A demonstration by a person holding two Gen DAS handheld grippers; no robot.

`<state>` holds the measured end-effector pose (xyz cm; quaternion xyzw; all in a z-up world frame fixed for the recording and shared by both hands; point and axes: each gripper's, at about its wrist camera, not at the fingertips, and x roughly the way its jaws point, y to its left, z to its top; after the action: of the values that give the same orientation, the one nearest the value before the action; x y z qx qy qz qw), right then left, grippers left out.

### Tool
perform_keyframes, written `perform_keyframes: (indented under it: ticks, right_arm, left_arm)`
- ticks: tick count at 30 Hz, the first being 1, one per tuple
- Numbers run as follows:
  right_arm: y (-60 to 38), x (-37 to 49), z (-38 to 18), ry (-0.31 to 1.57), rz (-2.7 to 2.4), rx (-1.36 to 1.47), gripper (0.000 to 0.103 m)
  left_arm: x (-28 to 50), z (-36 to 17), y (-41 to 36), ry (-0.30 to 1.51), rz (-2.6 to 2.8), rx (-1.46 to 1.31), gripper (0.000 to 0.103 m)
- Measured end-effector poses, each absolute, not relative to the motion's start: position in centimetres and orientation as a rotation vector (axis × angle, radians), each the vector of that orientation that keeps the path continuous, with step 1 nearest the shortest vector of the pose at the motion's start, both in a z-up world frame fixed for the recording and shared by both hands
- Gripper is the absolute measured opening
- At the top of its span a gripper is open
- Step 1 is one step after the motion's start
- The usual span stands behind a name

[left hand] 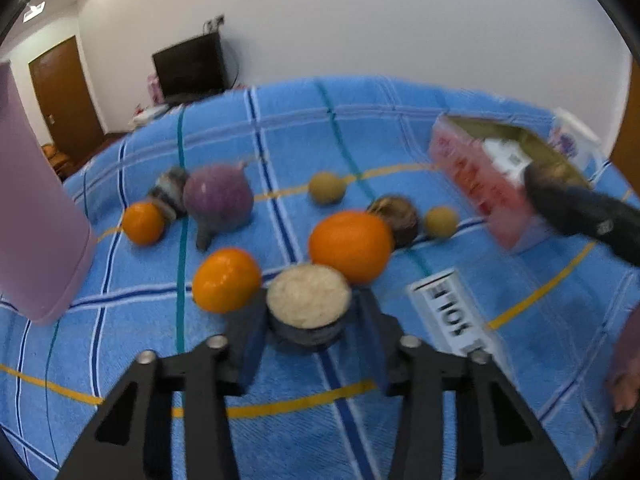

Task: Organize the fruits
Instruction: 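Grasp the round rice cake with the left tool while the right tool grasps the brown dried fruit, then lower the rice cake into the tin with the left tool while the right tool drops the dried fruit there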

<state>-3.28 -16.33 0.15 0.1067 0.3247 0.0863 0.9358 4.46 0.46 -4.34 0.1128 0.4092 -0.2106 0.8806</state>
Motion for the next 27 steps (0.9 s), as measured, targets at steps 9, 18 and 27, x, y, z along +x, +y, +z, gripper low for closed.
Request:
perform_keyframes:
  ticks: [9,18,27]
  right_arm:
    - [-16.9,-3.3,0.0,0.639,0.147,0.244,0.047]
    - [-19.9,-4.3,1.8,0.538,0.064,0.220,0.047]
    - [-27.4,-5.7,1.6,0.522,-0.099,0.148,0.047]
  left_arm:
    - [4.0,-3.0,2.6,0.792,-0.457,0.111,0.038]
    - [1.2,-0.5,2.4,0.589,-0.501,0.091,0.038]
    - [-0.7,2.0,-2.4,0.505,-0.590,0.067,0.038]
